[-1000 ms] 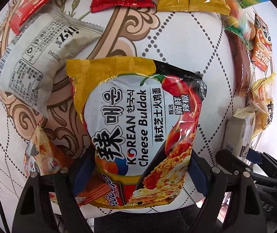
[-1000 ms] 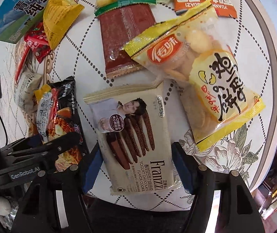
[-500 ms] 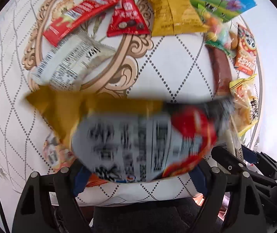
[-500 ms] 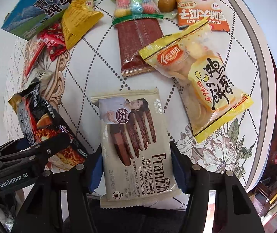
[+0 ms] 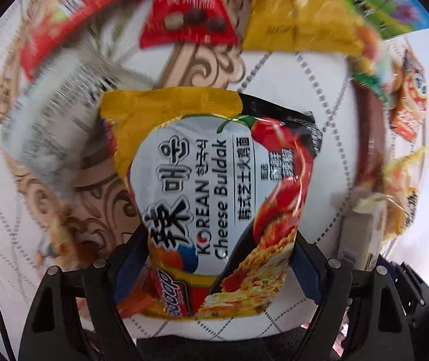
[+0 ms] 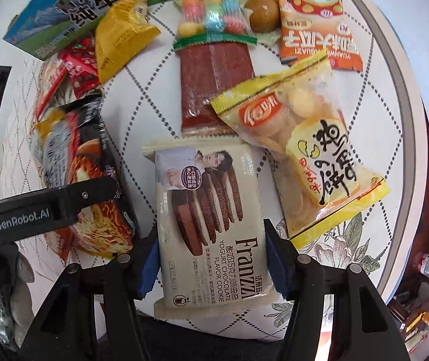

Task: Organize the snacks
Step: 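Carry noodle pack with left tool while right tool carries cookie pack into the cardboard box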

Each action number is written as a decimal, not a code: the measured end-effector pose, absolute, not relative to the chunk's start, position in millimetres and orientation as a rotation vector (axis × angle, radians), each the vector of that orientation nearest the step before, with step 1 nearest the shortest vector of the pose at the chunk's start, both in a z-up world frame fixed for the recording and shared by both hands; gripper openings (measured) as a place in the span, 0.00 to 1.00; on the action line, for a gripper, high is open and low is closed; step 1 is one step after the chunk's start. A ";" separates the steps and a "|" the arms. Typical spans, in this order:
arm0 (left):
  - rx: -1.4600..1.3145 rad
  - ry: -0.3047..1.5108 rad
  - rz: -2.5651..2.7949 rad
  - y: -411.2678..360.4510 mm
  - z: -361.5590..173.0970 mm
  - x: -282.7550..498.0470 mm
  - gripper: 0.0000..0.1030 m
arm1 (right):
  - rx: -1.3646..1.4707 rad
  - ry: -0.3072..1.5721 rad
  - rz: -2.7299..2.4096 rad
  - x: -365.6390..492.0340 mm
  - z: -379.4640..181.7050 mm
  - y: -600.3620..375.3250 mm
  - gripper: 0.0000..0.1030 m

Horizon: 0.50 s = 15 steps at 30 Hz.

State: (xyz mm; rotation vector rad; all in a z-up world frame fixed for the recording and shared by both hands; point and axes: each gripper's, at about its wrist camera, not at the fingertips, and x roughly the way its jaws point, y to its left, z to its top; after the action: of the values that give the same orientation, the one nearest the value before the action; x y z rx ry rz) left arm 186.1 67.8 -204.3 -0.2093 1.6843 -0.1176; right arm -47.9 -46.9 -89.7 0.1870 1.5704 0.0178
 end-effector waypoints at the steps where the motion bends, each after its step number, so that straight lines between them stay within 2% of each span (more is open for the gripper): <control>1: -0.206 1.678 -0.111 68.4 -203.5 184.1 0.84 | 0.209 1.596 0.023 -46.2 -97.7 -47.8 0.62; 5: -0.184 1.645 -0.105 52.3 -188.4 179.2 0.83 | 0.232 1.622 0.023 -38.2 -108.5 -48.6 0.63; 9: -0.166 1.643 -0.092 31.0 -189.8 130.0 0.83 | 0.236 1.614 0.016 -23.7 -118.1 -47.5 0.62; 11: -0.163 1.650 -0.087 27.8 -181.1 128.9 0.83 | 0.208 1.608 0.011 -15.5 -126.6 -40.6 0.61; 15: -0.152 1.631 -0.095 42.6 -137.9 106.9 0.83 | 0.192 1.573 0.042 -15.7 -117.6 -38.9 0.60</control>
State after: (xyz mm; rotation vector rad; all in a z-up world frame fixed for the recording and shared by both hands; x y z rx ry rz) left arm 106.9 42.6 -137.9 -0.1524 1.6311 -0.0948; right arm -15.7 -38.9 -117.6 0.1920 1.5726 0.0422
